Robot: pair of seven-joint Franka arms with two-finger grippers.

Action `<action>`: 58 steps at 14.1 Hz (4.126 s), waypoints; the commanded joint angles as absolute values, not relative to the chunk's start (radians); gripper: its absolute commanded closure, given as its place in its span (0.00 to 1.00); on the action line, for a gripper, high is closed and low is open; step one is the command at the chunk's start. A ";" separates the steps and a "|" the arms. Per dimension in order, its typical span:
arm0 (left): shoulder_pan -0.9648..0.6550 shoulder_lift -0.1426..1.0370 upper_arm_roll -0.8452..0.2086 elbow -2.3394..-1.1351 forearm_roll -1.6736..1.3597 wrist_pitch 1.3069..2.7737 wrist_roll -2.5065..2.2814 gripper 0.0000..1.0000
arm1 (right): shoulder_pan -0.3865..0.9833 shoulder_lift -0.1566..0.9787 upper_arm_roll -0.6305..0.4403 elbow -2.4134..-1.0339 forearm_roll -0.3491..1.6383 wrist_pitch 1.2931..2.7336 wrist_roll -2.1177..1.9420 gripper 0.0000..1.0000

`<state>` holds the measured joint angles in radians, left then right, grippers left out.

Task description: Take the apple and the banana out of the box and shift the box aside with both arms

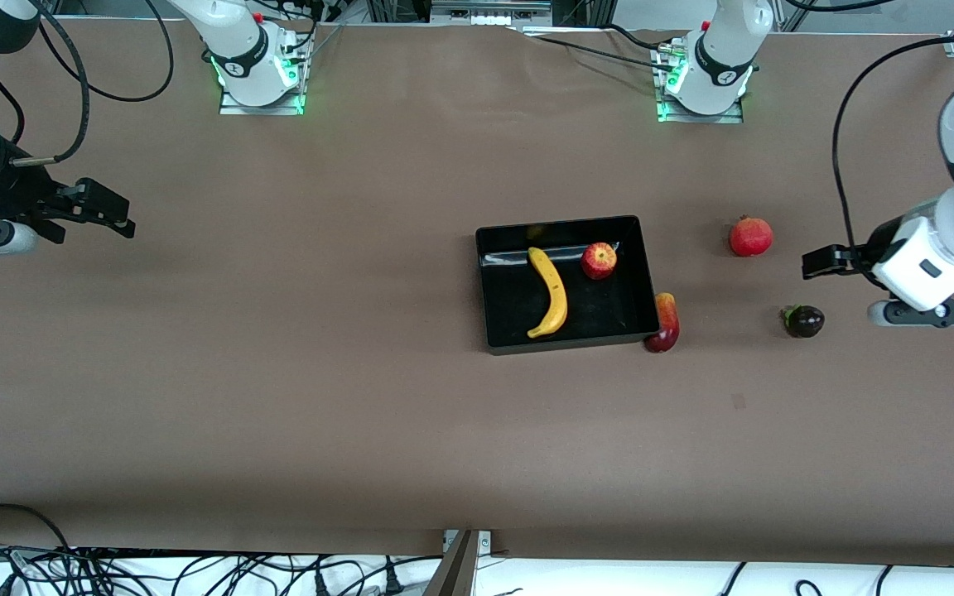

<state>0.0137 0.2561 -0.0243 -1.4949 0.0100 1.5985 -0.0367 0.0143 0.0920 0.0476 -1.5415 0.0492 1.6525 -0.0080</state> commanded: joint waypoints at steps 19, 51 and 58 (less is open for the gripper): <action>-0.046 0.268 -0.041 -1.414 -0.048 1.539 -0.026 0.00 | 0.015 0.091 0.049 -1.531 0.034 1.644 -0.005 0.00; -0.160 0.404 -0.411 -1.978 0.288 2.122 -0.779 0.79 | 0.015 0.087 0.052 -1.532 0.038 1.634 -0.005 0.00; 0.029 0.328 -0.411 -1.781 0.247 1.632 -0.313 0.78 | 0.015 0.087 0.051 -1.532 0.038 1.632 -0.006 0.00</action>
